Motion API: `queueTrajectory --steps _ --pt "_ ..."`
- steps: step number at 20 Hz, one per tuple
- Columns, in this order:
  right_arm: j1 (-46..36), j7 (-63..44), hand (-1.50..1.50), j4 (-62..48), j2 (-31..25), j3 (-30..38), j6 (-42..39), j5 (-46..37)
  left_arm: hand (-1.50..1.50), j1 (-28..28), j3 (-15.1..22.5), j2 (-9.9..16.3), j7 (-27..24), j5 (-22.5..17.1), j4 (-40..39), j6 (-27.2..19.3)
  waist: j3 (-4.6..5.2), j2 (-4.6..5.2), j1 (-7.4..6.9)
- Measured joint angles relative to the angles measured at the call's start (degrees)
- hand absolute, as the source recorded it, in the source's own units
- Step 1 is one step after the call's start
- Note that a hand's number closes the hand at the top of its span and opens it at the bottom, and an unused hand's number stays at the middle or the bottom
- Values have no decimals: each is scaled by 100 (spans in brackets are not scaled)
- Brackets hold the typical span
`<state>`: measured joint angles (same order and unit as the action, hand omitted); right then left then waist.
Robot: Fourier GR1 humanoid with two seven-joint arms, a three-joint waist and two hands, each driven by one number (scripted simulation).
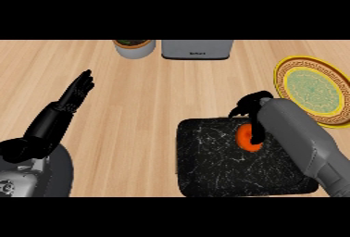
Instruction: Pick the squash from the tray and place it in the plate
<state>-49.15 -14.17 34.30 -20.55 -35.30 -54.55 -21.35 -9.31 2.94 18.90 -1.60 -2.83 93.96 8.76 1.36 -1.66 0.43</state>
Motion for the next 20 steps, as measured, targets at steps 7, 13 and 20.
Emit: queueTrajectory --steps 7,13,20 --pt "662 -380 150 1403 125 -278 2921 -1012 0 267 -111 2 10 18 0 -107 -76 -106 345" --pt "1582 -974 150 2923 -44 -471 4742 -1813 0 393 -231 56 -4 -8 38 -120 -69 -112 482" --pt "2759 -1922 150 5311 -697 -540 5792 -2591 0 392 -173 -8 20 66 149 -157 -116 1 420"
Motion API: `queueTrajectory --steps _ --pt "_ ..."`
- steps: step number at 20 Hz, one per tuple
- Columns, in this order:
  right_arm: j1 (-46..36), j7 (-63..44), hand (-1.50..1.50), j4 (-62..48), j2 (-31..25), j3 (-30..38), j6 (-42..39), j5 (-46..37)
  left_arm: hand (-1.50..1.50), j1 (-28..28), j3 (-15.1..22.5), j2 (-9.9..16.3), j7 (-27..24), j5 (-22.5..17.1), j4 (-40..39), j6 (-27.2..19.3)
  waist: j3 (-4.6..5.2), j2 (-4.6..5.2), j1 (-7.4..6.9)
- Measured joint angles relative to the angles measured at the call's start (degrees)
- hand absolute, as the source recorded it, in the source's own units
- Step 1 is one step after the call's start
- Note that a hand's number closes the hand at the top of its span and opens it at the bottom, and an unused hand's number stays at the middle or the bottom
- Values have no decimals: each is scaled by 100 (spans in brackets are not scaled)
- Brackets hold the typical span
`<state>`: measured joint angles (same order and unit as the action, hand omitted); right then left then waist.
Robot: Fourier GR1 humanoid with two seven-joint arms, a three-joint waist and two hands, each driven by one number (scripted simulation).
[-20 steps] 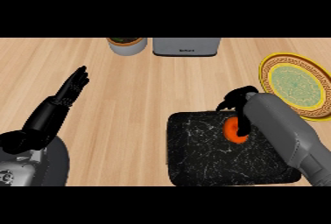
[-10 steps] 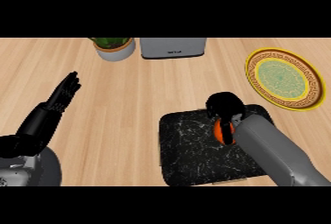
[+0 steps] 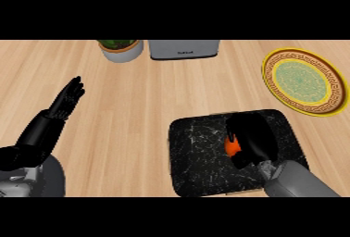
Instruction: Pick the squash from the tray and place it in the plate
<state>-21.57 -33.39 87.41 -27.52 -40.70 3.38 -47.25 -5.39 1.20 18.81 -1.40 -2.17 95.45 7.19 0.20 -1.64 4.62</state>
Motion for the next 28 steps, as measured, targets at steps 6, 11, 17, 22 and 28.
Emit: queueTrajectory --steps 6,11,17,22,28 --pt "1037 -922 150 2083 -677 307 138 -449 0 -93 81 -60 46 53 92 52 -12 80 -179" --pt "1582 -1260 150 3118 -1170 994 151 -657 0 -256 65 -114 -20 88 -66 128 -16 125 -297" --pt "1749 -877 150 3102 -1295 2077 144 -357 0 -256 135 -261 -84 219 -90 214 -19 152 -410" --pt "1375 -159 150 2122 -1059 2773 293 29 0 -370 123 -352 113 261 0 244 -22 165 -464" --pt "772 974 150 551 -847 3561 768 502 0 -332 3 -328 80 204 54 392 -24 180 -522"
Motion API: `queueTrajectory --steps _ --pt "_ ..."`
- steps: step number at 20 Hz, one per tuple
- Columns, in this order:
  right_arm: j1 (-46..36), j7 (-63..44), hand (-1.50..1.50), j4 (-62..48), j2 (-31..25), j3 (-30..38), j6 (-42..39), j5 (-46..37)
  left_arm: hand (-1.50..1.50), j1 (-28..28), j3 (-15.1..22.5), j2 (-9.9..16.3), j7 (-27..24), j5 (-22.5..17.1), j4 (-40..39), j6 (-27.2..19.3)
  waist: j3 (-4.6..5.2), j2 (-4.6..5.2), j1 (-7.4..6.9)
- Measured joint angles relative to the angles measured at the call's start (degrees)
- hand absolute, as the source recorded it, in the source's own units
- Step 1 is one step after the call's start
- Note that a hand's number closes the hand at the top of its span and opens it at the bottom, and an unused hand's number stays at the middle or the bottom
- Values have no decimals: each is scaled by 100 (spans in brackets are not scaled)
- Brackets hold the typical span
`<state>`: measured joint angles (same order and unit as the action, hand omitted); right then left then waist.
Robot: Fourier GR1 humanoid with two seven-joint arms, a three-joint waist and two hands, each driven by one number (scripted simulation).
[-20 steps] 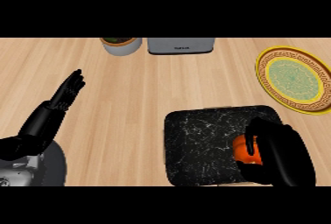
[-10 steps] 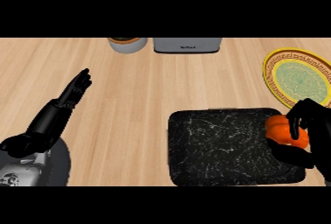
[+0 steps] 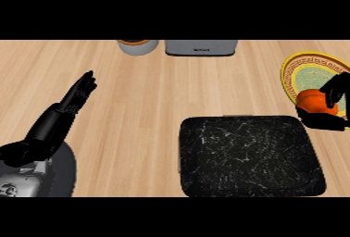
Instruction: Pick the squash from the tray and place it in the plate
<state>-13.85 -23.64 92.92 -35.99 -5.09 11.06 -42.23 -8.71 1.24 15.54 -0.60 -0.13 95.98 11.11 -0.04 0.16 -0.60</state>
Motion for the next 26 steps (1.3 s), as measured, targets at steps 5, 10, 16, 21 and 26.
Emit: queueTrajectory --steps 5,10,16,21,26 --pt "-688 967 150 -1630 157 448 511 26 0 -146 -62 -25 -21 44 -131 49 1 8 -17" --pt "-1273 1852 150 -3289 63 793 792 -35 0 -151 -21 -90 7 117 -86 74 -1 16 -47" --pt "-1993 2135 -150 -5227 84 1109 645 26 0 -237 -35 -132 -18 99 -168 130 -7 57 -151" --pt "-2428 2873 -150 -6615 88 1409 924 76 0 -419 -37 -193 63 136 -213 110 -14 73 -171" --pt "-2657 3863 -150 -7259 -35 1808 1150 353 0 -374 -8 -231 79 166 -171 121 -22 86 -197"
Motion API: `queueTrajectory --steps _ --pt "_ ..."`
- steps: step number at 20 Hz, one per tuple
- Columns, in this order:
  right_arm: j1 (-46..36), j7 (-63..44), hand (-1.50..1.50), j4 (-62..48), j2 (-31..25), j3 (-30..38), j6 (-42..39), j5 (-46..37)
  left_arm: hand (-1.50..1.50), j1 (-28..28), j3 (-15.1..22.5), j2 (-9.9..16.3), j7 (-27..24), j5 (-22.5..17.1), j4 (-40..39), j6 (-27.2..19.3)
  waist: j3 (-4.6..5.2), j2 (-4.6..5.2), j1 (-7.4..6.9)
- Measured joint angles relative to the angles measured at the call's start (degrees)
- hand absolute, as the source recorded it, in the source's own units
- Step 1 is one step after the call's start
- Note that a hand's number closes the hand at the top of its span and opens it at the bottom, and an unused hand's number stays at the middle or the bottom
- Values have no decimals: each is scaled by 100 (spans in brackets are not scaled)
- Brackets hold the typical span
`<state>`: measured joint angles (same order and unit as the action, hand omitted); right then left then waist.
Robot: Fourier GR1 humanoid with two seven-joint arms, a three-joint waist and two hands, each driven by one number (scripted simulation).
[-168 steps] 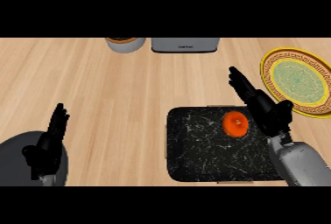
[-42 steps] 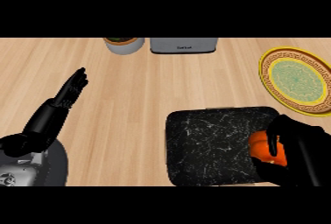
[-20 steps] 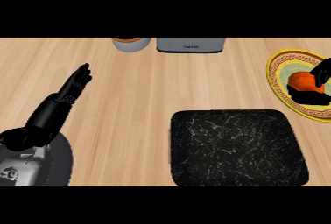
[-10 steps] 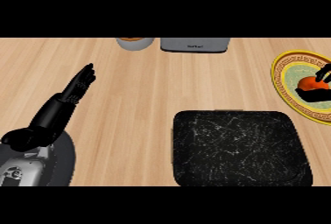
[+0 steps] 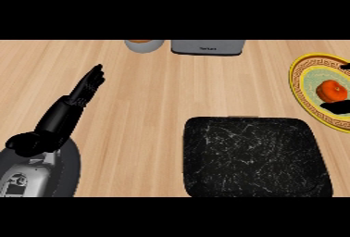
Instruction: Pick the squash from the tray and place it in the plate
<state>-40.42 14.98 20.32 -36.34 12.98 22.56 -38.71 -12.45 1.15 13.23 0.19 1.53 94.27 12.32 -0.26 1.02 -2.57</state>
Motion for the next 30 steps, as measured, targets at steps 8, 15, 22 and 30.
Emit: queueTrajectory --steps 8,15,22,30 --pt "-170 1526 -150 -241 19 730 -280 807 0 64 -110 43 -120 14 -83 43 2 -28 73" --pt "-225 2081 -150 -420 -131 1619 -1867 1949 0 236 -105 18 -132 56 5 25 8 -63 153" --pt "88 2357 -150 -676 -793 2225 -3549 2725 0 190 -173 0 -94 3 -6 66 12 -65 189" --pt "752 2643 -150 -810 -1599 2430 -4668 3040 0 232 -186 -2 26 17 154 126 9 -59 166"
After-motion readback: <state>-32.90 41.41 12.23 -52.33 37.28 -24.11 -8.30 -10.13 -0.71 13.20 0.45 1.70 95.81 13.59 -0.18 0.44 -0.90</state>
